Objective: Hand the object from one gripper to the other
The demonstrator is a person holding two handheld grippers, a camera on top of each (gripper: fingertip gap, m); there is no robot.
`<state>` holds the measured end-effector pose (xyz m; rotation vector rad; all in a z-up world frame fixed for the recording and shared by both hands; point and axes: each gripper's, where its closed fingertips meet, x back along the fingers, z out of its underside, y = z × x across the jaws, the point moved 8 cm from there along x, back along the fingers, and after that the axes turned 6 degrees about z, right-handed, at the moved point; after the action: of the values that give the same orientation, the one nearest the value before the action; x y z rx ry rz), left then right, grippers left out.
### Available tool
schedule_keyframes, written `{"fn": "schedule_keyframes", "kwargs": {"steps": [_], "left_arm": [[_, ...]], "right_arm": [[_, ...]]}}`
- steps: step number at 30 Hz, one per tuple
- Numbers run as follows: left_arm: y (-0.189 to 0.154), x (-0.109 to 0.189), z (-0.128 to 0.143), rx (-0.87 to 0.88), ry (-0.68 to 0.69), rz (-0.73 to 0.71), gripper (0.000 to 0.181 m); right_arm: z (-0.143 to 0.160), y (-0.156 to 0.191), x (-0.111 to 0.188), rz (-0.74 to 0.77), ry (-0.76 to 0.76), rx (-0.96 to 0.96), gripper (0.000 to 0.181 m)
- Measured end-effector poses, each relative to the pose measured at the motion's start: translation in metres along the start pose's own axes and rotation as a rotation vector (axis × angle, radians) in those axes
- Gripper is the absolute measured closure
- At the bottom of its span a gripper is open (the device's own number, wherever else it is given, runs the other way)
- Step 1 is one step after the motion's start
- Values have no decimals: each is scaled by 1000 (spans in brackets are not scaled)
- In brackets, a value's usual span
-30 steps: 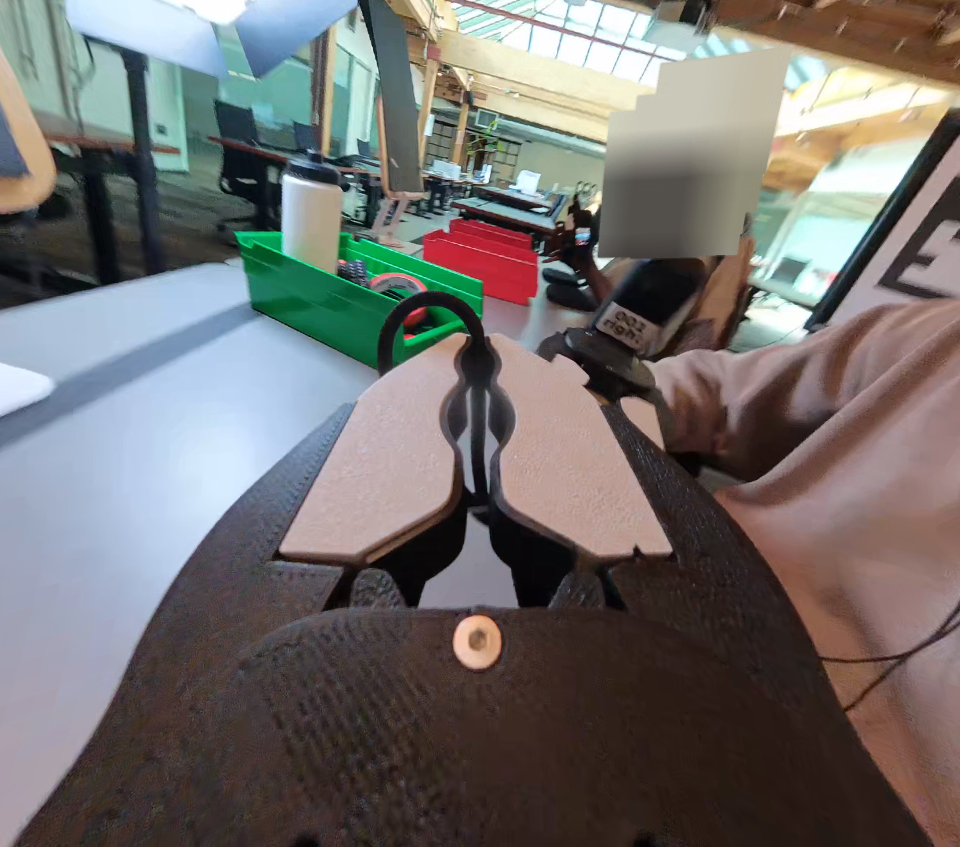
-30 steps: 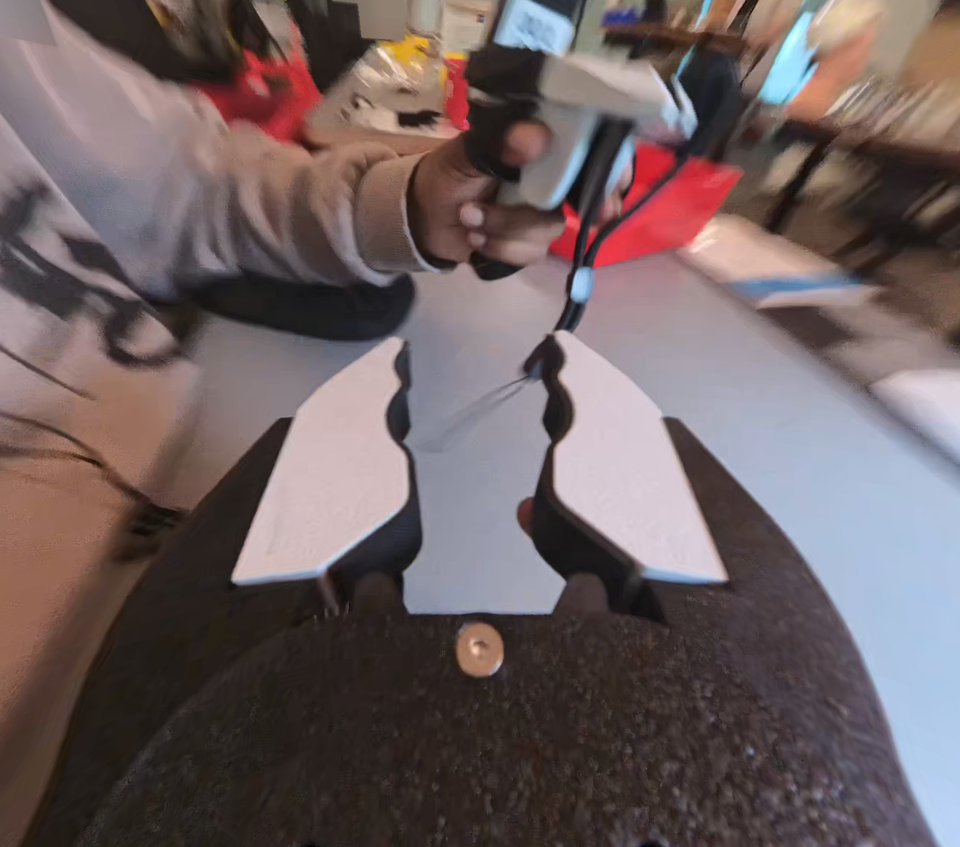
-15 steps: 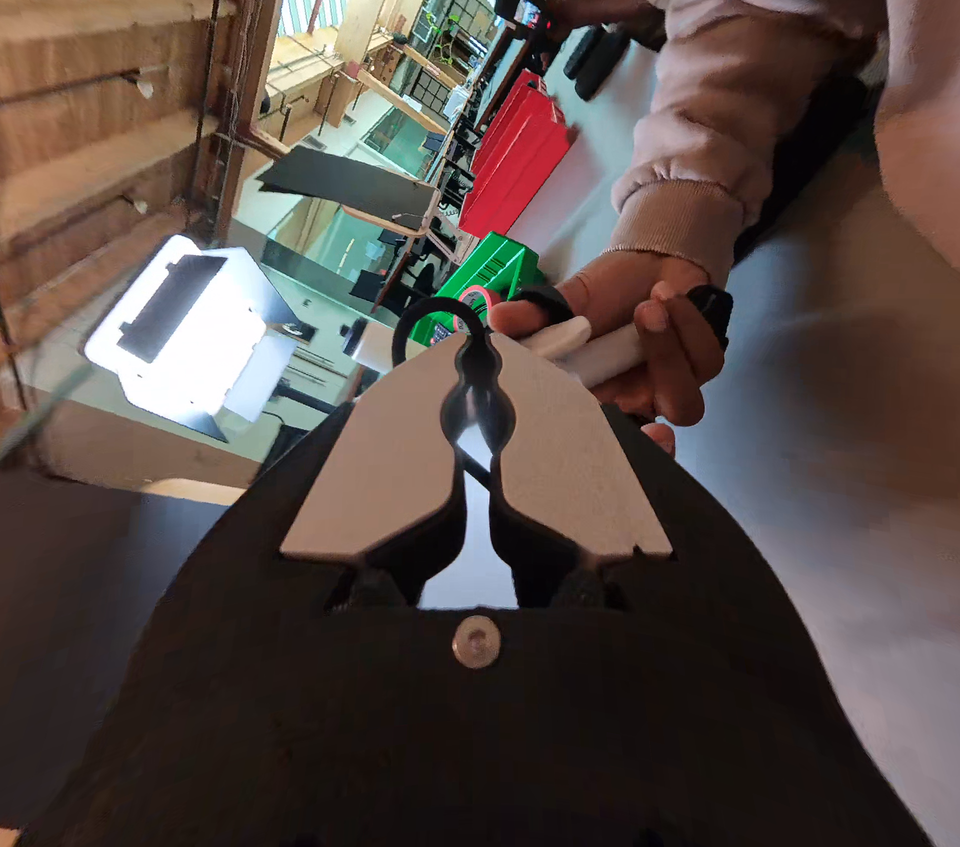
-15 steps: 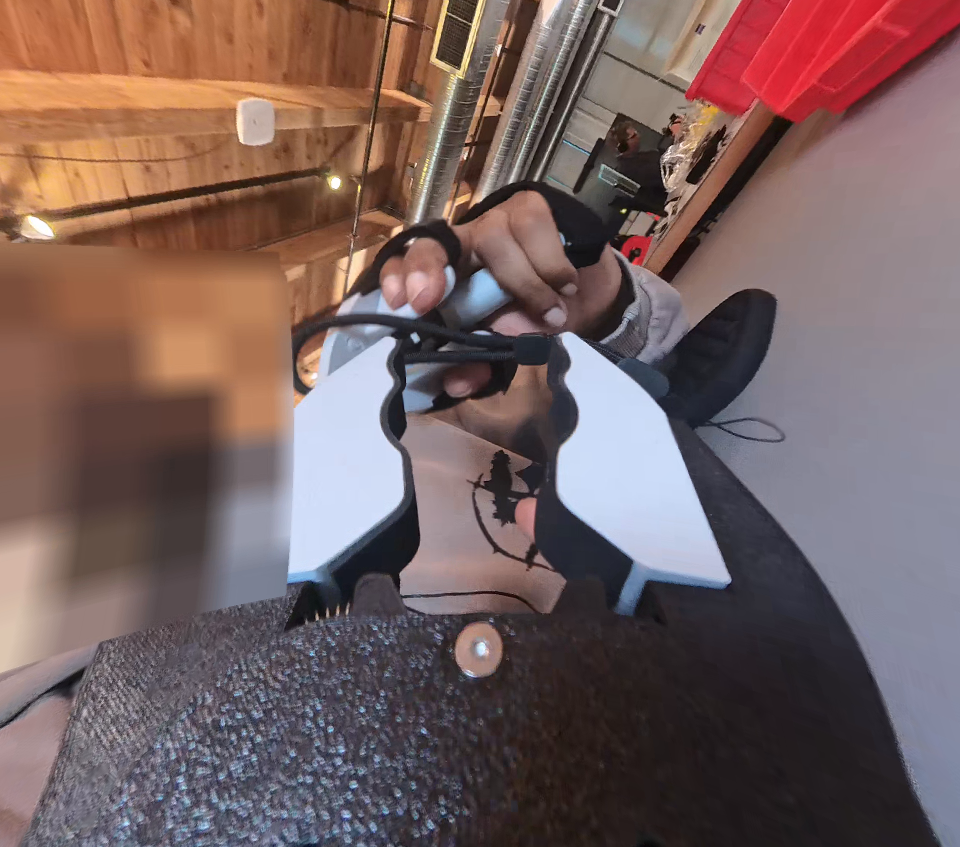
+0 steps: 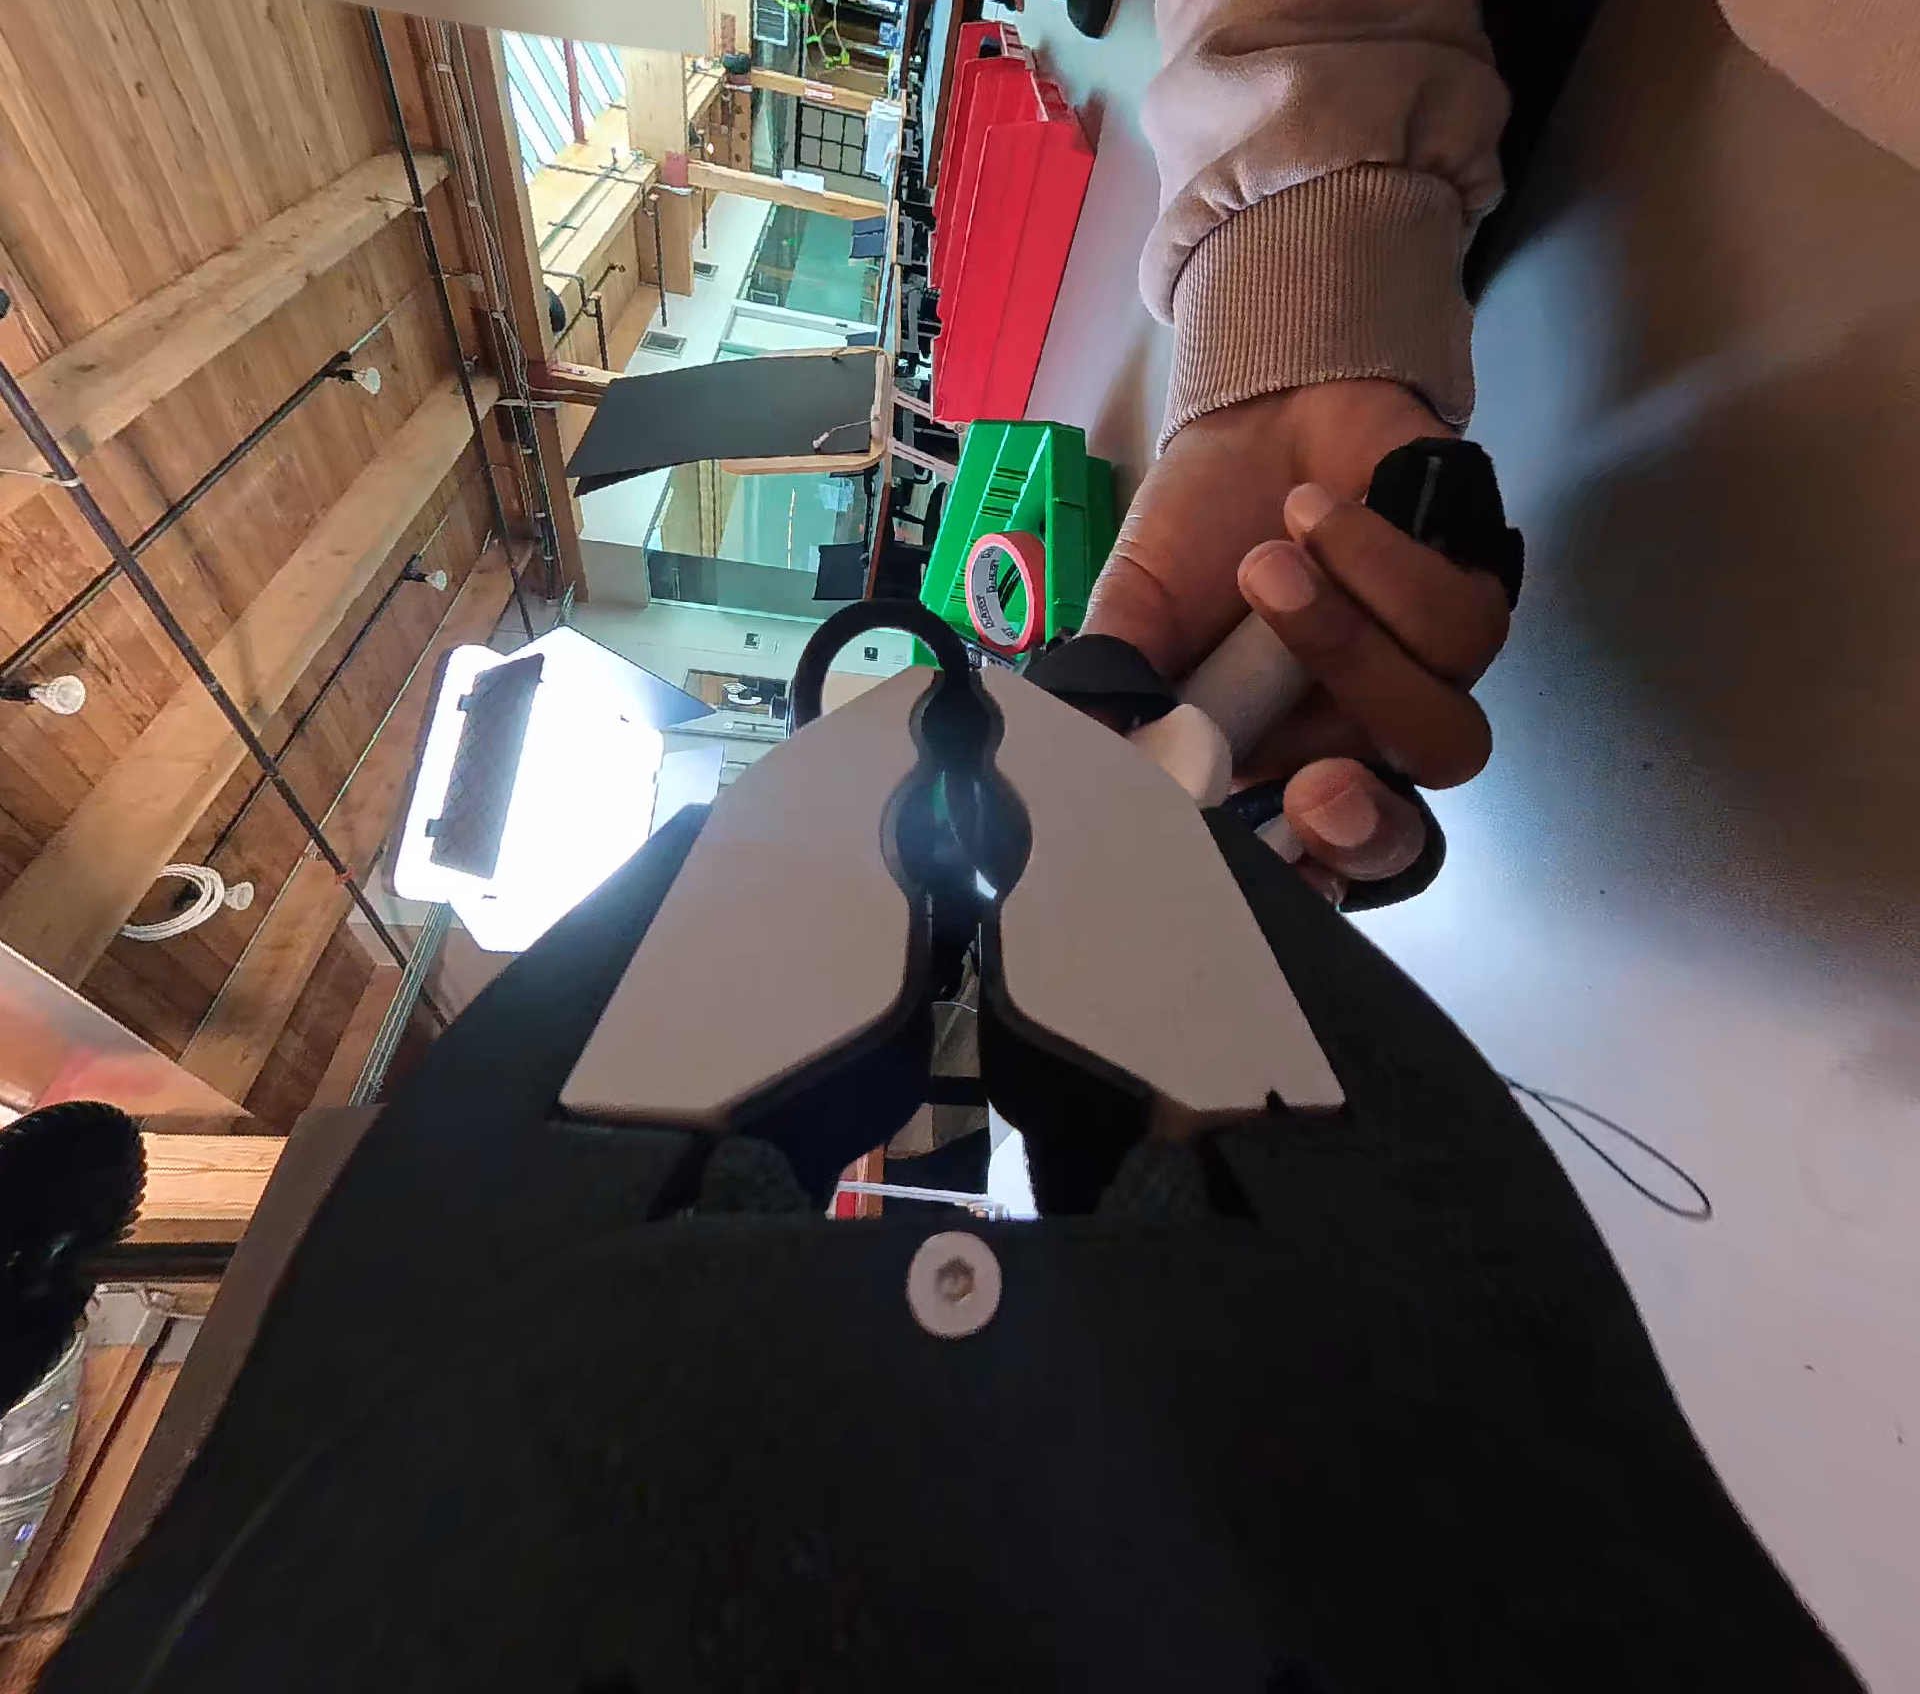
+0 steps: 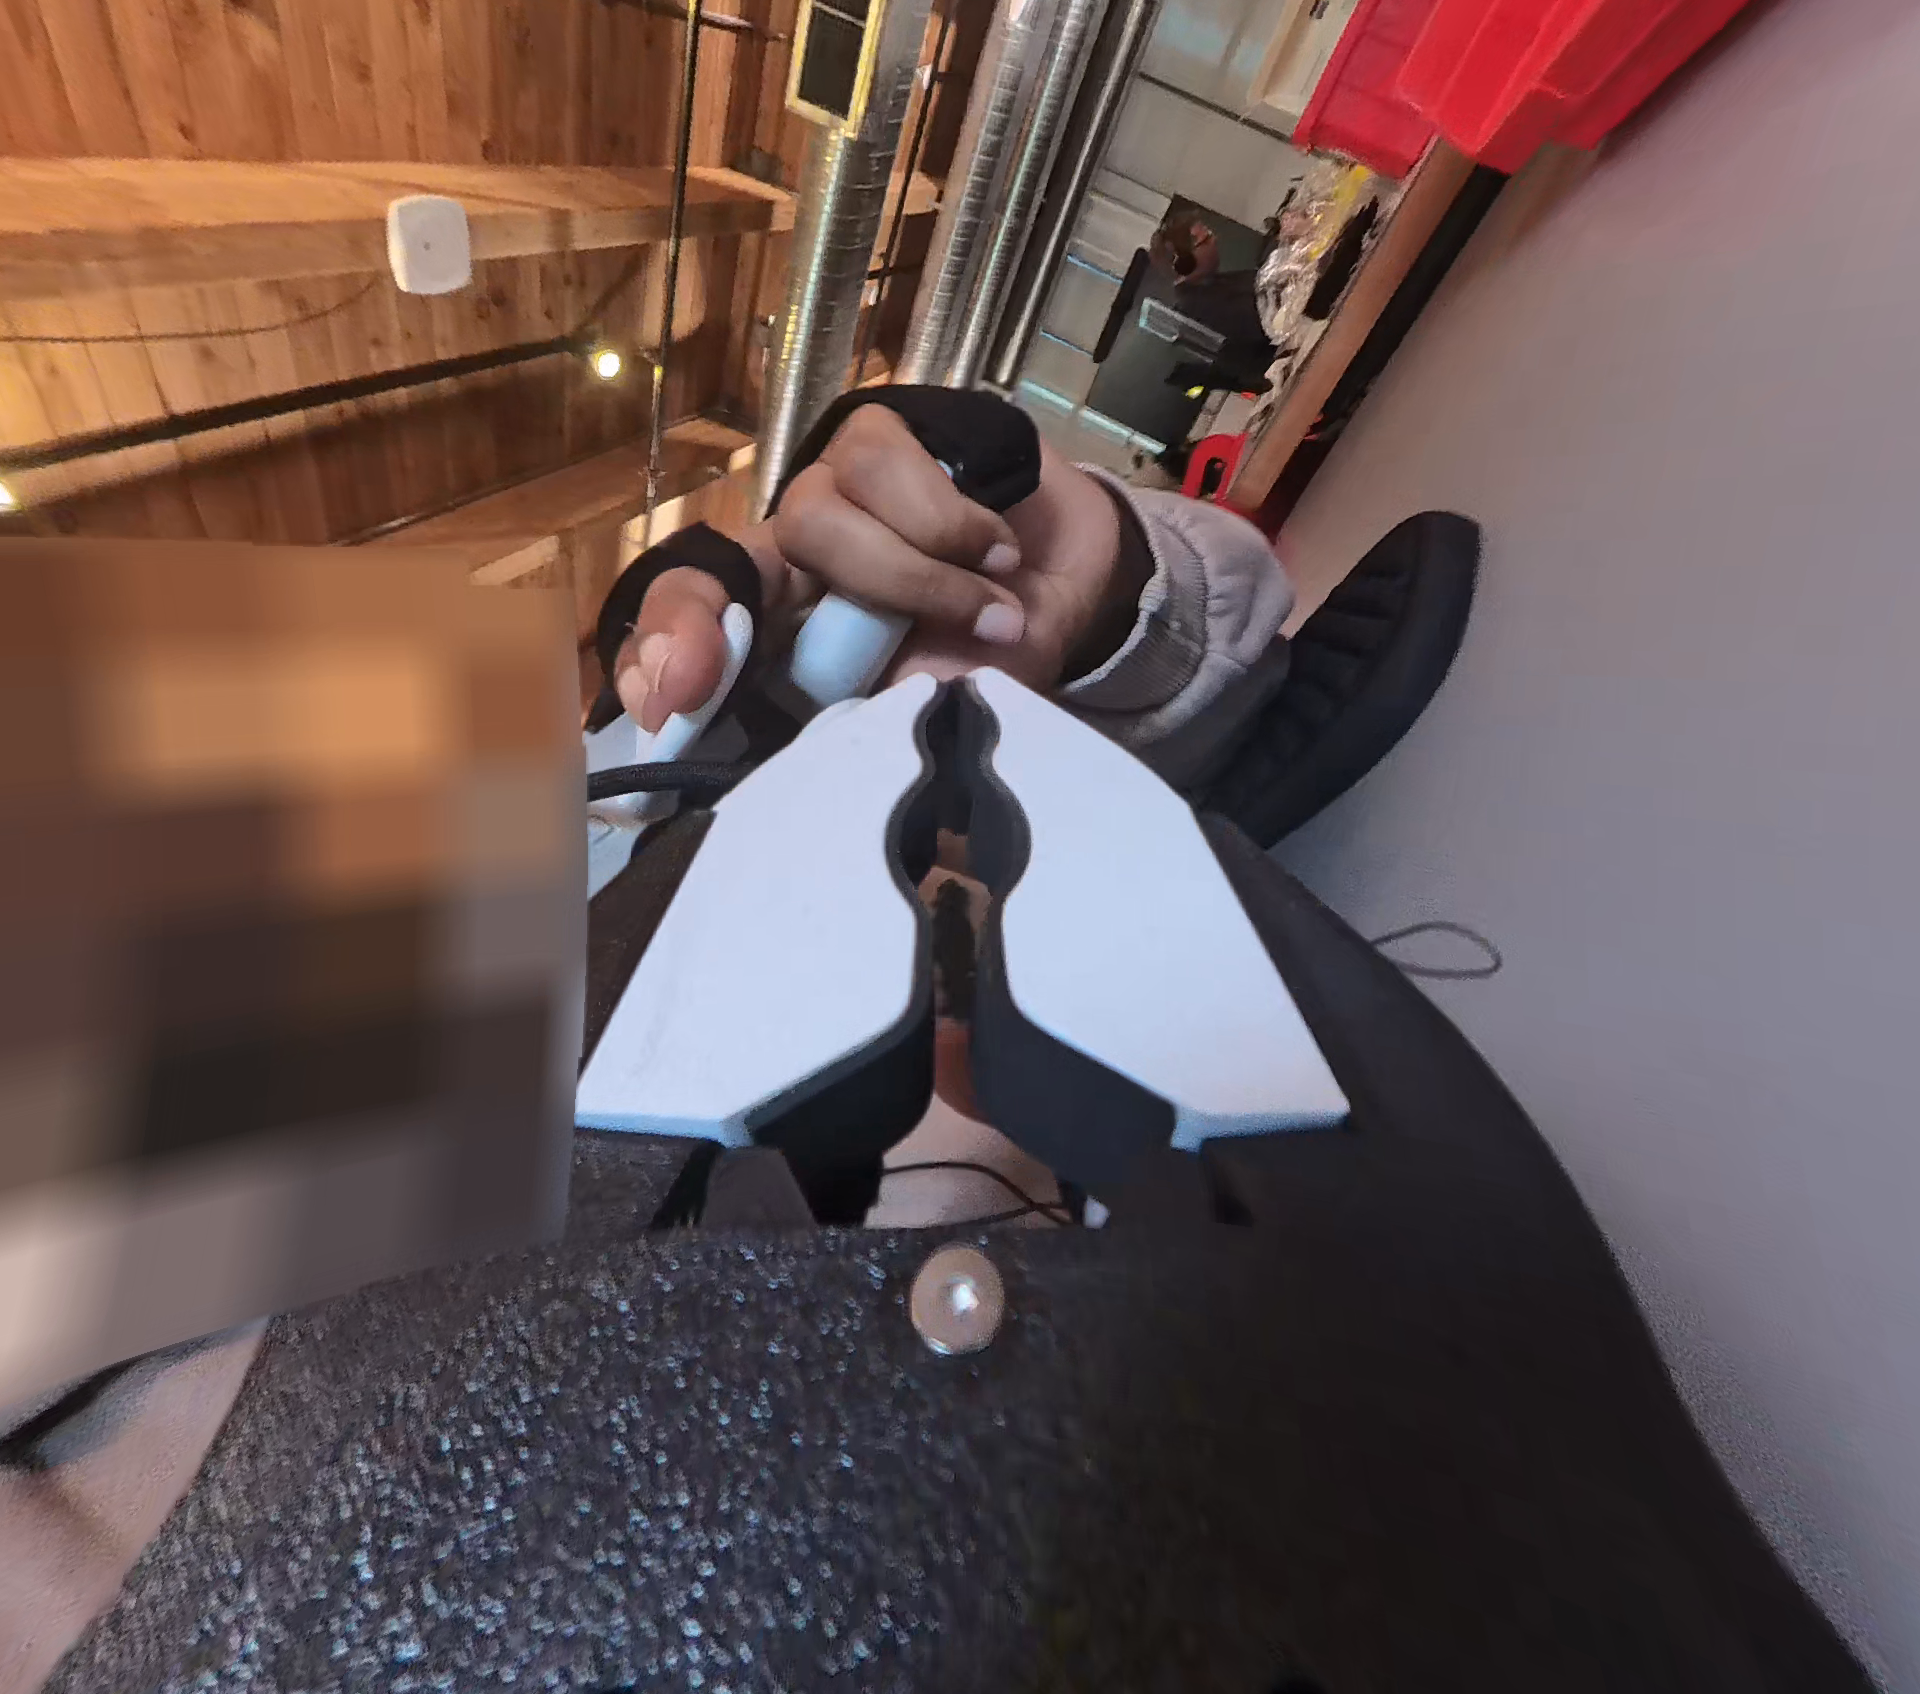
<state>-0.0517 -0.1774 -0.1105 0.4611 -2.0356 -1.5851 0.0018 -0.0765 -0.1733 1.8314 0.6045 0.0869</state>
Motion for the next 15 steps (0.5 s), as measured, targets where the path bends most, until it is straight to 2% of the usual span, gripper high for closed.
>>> {"fn": "schedule_keyframes", "kwargs": {"steps": [1,6,7,9,12,13,15], "left_arm": [[0,0,0,2,-1,-2,179],[4,4,3,6,3,-34,179],[7,6,4,30,-8,-46,179],[15,11,7,142,-61,-68,179],[28,19,17,267,-104,-103,179],[30,21,19,290,-112,-106,179],[30,20,19,308,-123,-104,179]], "right_arm": [[-2,1,1,17,-15,36,181],[-22,11,22,69,-183,172,181],[-26,14,26,90,-205,230,181],[-31,26,33,149,-202,461,180],[-24,44,28,255,-43,877,119],[-18,45,24,292,17,964,111],[-3,42,12,332,92,1072,112]]}}
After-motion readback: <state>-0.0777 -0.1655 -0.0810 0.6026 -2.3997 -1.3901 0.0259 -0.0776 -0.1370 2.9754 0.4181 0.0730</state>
